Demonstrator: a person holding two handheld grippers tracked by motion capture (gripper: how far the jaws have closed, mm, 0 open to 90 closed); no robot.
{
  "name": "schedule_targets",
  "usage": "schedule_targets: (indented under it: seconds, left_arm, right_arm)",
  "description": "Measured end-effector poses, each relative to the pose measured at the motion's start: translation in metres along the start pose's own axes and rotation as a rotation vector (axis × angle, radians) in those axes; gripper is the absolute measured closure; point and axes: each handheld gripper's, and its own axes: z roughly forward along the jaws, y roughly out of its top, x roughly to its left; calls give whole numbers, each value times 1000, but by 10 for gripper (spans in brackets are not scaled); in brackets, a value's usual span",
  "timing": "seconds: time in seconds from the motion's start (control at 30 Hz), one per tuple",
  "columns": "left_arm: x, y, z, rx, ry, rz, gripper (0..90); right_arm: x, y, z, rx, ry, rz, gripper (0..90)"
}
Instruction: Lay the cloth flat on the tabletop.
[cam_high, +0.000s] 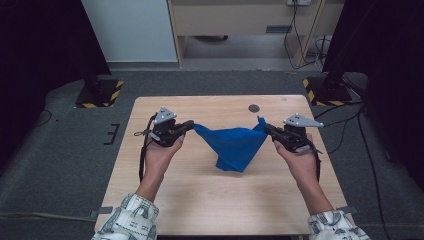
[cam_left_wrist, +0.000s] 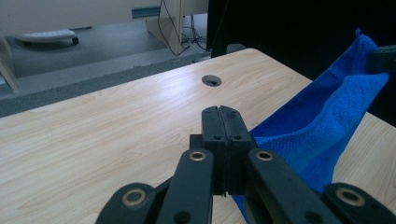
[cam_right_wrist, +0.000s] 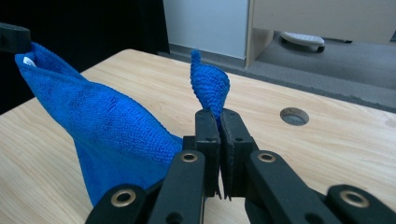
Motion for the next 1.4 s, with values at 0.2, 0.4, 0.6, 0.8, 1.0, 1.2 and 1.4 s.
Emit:
schedule_targets:
  seconds: [0.2,0.4,0.6,0.8,1.0,1.2,1.4]
  left_arm:
    - [-2,4,-10,-20,23,5,900]
    - [-6,9,-20,-45,25,9,900]
    - [-7,12,-26,-60,27,11,900]
    - [-12,15,-31,-79,17,18,900]
    - [-18,18,-37,-100,11,24,900]
    - [-22,20,-44,-120,12,24,900]
    - [-23,24,-49,-132,11,27,900]
  right_arm:
    - [4,5,-7,-24,10,-4,873]
    - [12,11,-10,-41,23,-15,873]
    - [14,14,-14,-55,28,-18,873]
    - [16,18,-20,-71,36,-21,873]
    - [20,22,-27,-86,43,-27,873]
    - [21,25,-37,-99,43,-36,874]
    - [20,29,-44,-115,41,-33,873]
